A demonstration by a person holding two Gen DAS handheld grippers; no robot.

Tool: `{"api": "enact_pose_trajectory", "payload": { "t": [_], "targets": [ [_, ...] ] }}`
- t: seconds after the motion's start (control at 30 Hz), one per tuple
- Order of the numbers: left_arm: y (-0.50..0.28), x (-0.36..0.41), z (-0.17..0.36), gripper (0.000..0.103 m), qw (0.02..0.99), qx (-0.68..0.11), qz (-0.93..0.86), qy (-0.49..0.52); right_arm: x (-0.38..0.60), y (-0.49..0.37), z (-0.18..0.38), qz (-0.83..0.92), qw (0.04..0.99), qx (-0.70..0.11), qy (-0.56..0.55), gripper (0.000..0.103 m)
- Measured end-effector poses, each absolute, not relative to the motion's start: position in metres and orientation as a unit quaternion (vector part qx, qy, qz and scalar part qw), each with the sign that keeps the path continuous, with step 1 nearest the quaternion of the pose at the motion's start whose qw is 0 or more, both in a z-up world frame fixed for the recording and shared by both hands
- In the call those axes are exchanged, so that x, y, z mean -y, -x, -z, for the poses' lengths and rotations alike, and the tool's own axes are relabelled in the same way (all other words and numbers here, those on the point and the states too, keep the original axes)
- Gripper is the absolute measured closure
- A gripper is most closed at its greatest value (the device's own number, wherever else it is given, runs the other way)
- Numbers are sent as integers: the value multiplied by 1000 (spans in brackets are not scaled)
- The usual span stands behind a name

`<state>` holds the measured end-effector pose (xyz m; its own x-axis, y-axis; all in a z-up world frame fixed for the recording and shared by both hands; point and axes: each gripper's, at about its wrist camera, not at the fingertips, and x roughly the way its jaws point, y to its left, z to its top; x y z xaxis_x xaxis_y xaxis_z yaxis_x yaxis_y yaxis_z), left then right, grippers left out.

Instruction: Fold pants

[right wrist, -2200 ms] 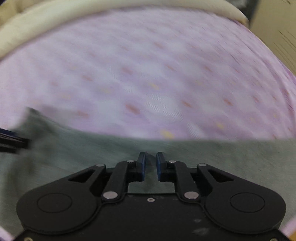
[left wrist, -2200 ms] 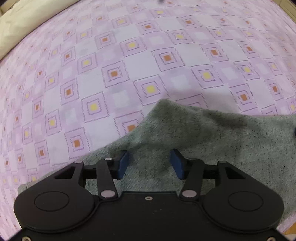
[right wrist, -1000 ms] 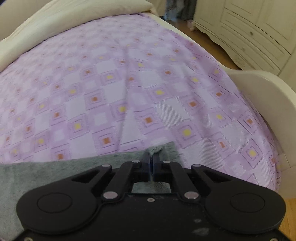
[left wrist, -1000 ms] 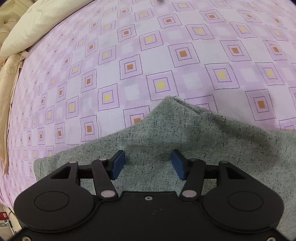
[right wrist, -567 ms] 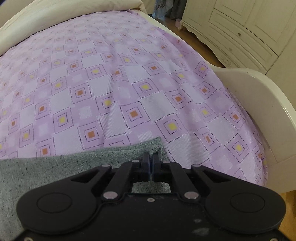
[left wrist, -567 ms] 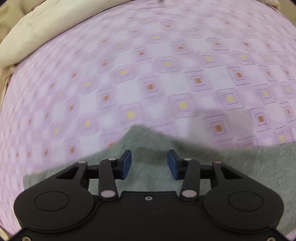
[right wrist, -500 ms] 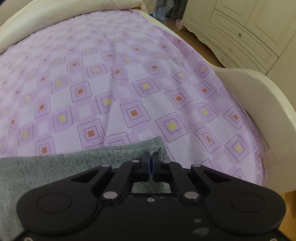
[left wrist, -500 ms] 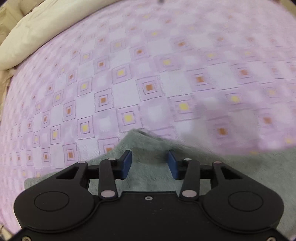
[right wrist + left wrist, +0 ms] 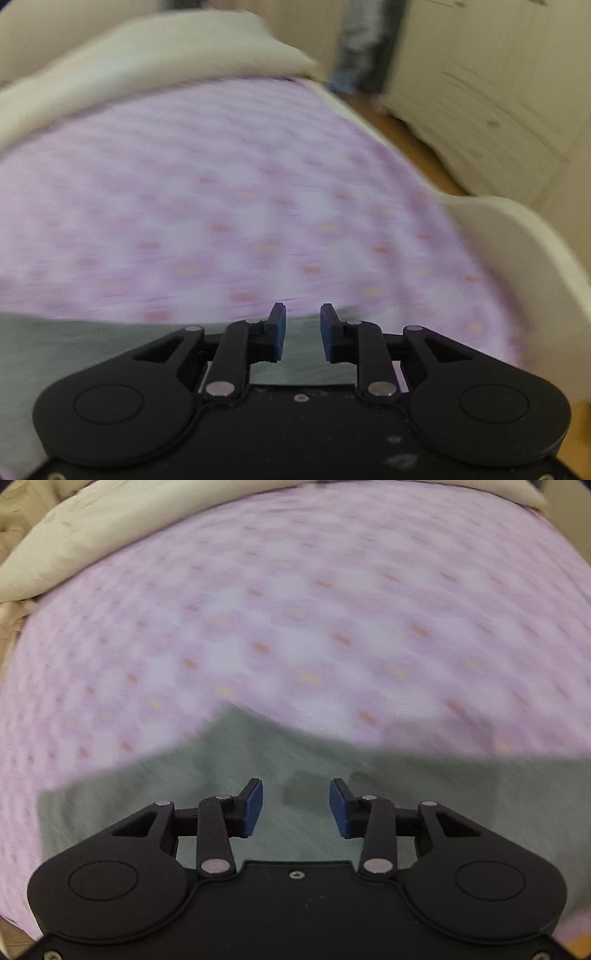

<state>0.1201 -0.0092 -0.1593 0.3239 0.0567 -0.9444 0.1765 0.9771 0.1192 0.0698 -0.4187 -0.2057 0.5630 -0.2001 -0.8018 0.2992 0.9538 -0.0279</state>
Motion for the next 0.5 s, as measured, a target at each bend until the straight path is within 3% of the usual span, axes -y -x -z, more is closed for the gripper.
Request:
{"api": "enact_pose_trajectory", "payload": {
  "t": [0.3,0.5],
  "targets": [
    [-24,89,211,51,754,-615,116,-202,327,-26,268,5,841,-541,-14,82],
    [-25,71,208,47,743,-649,93,-135,337,-14,270,24,840,-540,-54,82]
  ]
}}
